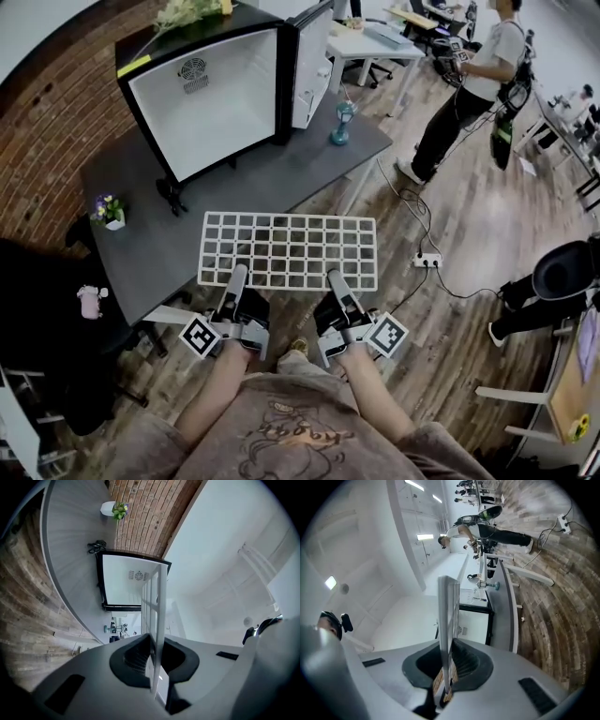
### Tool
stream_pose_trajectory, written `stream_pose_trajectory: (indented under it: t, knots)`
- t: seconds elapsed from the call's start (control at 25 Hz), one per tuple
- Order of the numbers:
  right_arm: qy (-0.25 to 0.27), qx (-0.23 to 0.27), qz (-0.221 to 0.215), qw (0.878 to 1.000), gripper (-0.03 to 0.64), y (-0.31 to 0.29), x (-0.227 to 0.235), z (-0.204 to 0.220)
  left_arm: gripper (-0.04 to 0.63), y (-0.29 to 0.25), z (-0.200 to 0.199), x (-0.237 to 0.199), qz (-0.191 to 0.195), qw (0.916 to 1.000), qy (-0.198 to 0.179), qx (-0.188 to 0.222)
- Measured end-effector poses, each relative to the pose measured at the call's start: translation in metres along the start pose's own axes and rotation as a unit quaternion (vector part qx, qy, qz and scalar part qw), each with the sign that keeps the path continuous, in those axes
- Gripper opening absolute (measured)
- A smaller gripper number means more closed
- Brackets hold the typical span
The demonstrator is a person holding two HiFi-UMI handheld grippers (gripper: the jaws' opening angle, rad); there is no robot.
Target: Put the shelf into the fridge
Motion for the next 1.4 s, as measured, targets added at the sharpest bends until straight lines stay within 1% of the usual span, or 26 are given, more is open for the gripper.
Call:
stream_pose_trajectory:
  t: [0.2, 0.36, 0.56, 0.76, 0.96, 1.4]
  knots:
    - [0.001, -0.026, -0.008, 1.000, 0.023, -0.024, 0.009, -0.025, 0.049, -0.021, 0.003, -0.011, 0.000, 0.9996, -0.017, 0.024]
    - [-0.003, -0.048, -0.012, 0.999, 0.024, -0.043, 0.013, -0.033, 0.049, -0.029, 0.000, -0.016, -0.002, 0.9988, -0.024, 0.042]
    - [-0.007, -0.071, -0.021, 0.997, 0.023, -0.072, 0.016, -0.039, 0.049, -0.040, -0.013, -0.023, -0.002, 0.9973, -0.039, 0.063]
    - [-0.001, -0.091, -0.028, 0.995, 0.025, -0.108, 0.019, -0.047, 0.049, -0.057, -0.029, -0.034, -0.001, 0.9959, -0.042, 0.080]
    - [0.002, -0.104, -0.030, 0.994, 0.025, -0.146, 0.023, -0.054, 0.049, -0.080, -0.050, -0.049, -0.002, 0.9949, -0.044, 0.091]
    - [-0.006, -0.144, -0.030, 0.989, 0.025, -0.258, 0.032, -0.062, 0.049, -0.137, -0.117, -0.080, -0.004, 0.9898, -0.061, 0.129]
Point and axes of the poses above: the fingertips, and each gripper's own axes: y backward along the fingers, x to its right, z out of its underside, the point moved 5 cm from there along y, backward along the fingers, and after that the axes turned 9 degrees about z, right-handed, at the moved point
